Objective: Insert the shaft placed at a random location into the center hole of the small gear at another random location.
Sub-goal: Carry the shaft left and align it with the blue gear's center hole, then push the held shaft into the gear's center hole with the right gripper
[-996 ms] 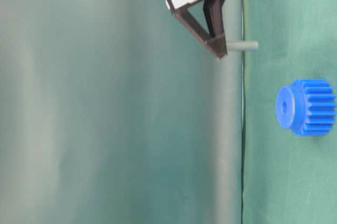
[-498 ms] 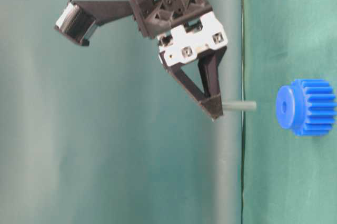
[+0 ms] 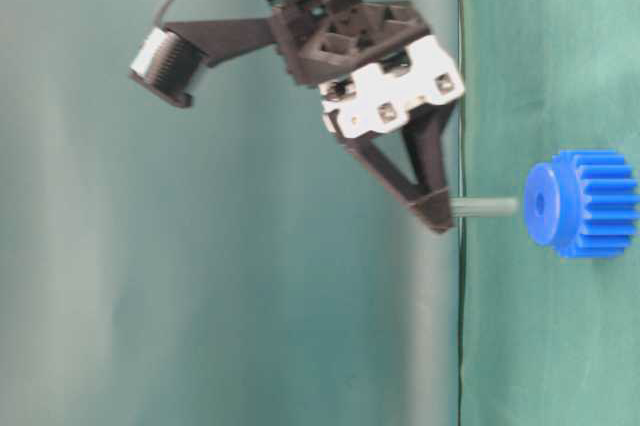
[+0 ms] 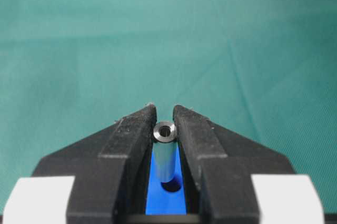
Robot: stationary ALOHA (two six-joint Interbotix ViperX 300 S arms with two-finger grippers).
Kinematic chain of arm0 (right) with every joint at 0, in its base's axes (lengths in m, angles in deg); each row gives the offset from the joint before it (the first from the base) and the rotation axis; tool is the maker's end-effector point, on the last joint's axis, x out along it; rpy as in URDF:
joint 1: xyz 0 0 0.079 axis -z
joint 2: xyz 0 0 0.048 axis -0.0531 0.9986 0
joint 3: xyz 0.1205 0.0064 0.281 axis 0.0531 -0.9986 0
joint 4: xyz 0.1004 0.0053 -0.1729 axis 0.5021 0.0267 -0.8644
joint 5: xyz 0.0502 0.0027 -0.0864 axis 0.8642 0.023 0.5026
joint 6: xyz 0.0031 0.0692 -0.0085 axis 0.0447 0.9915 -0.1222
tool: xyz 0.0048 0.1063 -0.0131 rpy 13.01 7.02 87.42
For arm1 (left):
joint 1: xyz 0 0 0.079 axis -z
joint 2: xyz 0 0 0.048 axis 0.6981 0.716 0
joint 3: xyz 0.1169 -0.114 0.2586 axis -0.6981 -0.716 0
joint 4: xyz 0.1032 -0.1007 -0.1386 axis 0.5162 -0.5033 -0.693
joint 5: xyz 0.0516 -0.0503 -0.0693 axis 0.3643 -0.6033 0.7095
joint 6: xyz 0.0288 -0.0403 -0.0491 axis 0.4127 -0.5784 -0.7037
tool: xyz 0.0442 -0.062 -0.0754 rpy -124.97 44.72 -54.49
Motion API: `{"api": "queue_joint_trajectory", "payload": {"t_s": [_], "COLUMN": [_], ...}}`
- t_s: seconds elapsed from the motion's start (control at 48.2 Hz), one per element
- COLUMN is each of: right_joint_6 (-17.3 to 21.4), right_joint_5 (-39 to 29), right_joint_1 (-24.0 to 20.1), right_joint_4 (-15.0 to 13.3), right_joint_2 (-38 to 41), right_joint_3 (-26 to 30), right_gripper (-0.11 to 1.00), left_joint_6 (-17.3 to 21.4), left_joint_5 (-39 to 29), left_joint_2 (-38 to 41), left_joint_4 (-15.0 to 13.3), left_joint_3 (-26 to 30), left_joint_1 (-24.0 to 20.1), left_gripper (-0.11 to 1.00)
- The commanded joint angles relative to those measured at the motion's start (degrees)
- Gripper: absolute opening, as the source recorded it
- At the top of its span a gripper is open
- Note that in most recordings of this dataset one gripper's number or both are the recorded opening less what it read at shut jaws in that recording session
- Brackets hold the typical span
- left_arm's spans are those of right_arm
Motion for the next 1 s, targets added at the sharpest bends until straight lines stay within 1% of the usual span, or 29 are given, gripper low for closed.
{"api": "queue_joint_trajectory", "payload": {"t_s": [0.0,0.623,0.747,0.975], "right_joint_6": [-0.09,-0.44,-1.14,-2.99], "right_joint_5": [0.26,0.62,0.26,-0.26], "right_joint_1": [-0.18,-0.18,-0.18,-0.18], "right_joint_4": [-0.09,-0.18,-0.79,-0.7], "right_joint_2": [0.09,0.09,-1.41,-4.13], "right_joint_3": [0.97,1.49,1.67,1.14], "right_gripper": [0.27,0.27,0.27,0.27], "left_joint_6": [0.09,0.09,0.09,0.09], "left_joint_5": [0.44,0.44,0.44,0.44], "left_joint_2": [0.18,0.18,0.26,0.18], "left_joint_4": [-0.18,-0.18,-0.18,-0.18], "left_joint_3": [0.7,0.7,0.7,0.7], "left_joint_1": [-0.18,-0.18,-0.09,-0.18], "left_gripper": [-0.01,-0.01,-0.01,-0.01]}}
